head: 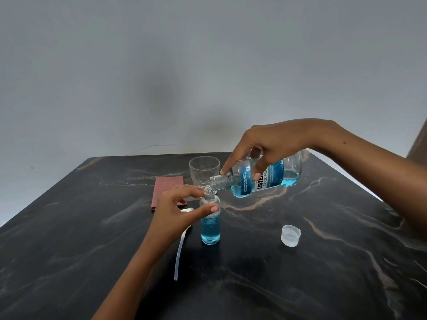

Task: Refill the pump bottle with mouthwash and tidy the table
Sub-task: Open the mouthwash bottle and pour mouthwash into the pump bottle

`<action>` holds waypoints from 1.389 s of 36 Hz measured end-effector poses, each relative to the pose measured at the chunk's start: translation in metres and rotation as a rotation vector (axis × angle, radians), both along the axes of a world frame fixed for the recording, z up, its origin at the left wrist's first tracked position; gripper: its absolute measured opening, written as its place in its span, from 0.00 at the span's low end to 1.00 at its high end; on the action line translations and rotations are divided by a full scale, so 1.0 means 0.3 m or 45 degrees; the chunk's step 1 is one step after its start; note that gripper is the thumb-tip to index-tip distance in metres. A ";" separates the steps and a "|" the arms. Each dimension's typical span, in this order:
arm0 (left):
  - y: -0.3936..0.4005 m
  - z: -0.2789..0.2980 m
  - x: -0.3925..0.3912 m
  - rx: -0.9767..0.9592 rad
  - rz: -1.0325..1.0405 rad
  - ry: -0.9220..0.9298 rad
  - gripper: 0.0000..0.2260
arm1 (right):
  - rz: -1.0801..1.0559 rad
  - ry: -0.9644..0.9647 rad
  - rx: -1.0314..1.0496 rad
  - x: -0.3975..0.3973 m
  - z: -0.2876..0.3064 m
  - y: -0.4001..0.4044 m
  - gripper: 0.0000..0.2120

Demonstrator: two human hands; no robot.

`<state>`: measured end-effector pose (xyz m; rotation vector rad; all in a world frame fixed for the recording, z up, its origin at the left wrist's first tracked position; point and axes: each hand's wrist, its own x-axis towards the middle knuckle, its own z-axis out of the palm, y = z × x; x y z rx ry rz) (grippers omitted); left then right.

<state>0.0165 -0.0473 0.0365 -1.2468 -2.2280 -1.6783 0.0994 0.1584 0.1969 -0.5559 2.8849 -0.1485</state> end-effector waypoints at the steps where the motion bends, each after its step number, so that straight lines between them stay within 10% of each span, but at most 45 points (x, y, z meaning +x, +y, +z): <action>1: 0.000 0.000 0.000 0.000 0.003 0.000 0.20 | 0.001 -0.002 0.002 0.000 0.001 0.000 0.25; 50: -0.002 -0.002 -0.005 -0.006 -0.011 0.001 0.22 | -0.012 -0.020 0.004 -0.003 0.006 -0.004 0.25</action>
